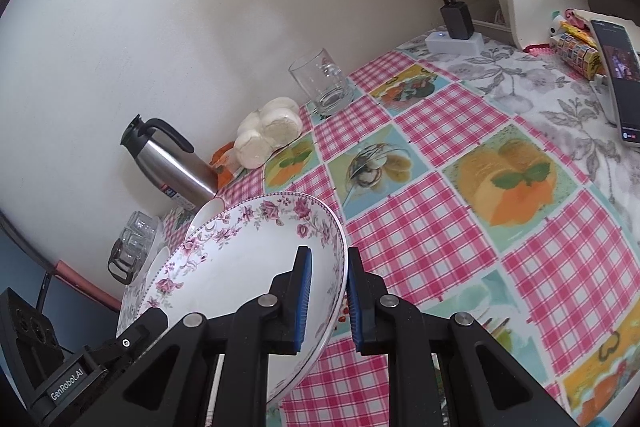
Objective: Organize plates and bowls
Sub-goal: 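Carry the floral-rimmed plate with the right gripper over the steel basin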
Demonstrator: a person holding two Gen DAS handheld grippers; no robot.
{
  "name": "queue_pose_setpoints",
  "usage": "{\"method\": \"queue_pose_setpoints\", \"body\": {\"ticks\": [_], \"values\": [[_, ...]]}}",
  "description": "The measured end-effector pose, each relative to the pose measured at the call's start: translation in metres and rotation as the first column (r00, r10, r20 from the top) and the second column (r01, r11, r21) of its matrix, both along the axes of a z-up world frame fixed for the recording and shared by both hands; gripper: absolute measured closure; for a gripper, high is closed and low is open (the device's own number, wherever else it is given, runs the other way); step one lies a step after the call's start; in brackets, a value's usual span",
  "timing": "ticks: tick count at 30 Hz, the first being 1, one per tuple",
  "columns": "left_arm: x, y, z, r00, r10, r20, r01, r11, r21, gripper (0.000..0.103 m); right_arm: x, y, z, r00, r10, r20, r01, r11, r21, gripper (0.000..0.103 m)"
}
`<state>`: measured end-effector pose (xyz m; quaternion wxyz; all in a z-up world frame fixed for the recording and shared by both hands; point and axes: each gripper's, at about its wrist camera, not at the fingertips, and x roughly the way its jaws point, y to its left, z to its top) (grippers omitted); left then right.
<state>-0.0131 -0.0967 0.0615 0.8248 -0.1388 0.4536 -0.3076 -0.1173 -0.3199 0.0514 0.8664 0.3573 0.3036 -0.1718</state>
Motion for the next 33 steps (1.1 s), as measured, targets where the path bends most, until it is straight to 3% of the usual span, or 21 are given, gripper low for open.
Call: {"method": "queue_pose_setpoints", "body": {"ticks": [16,33], "values": [[0.031,0.074,-0.007,0.992,0.119,-0.048,-0.121,0.992,-0.036,0.073,0.047,0.063,-0.008,0.995,0.096,-0.032,-0.096,0.995,0.001,0.085],[0.056,0.126,-0.027,0.963,0.235,-0.134,-0.245,0.967,-0.064,0.073,0.082,0.109,-0.031,0.981,0.168,-0.098,-0.169,0.986,-0.002,0.085]]}}
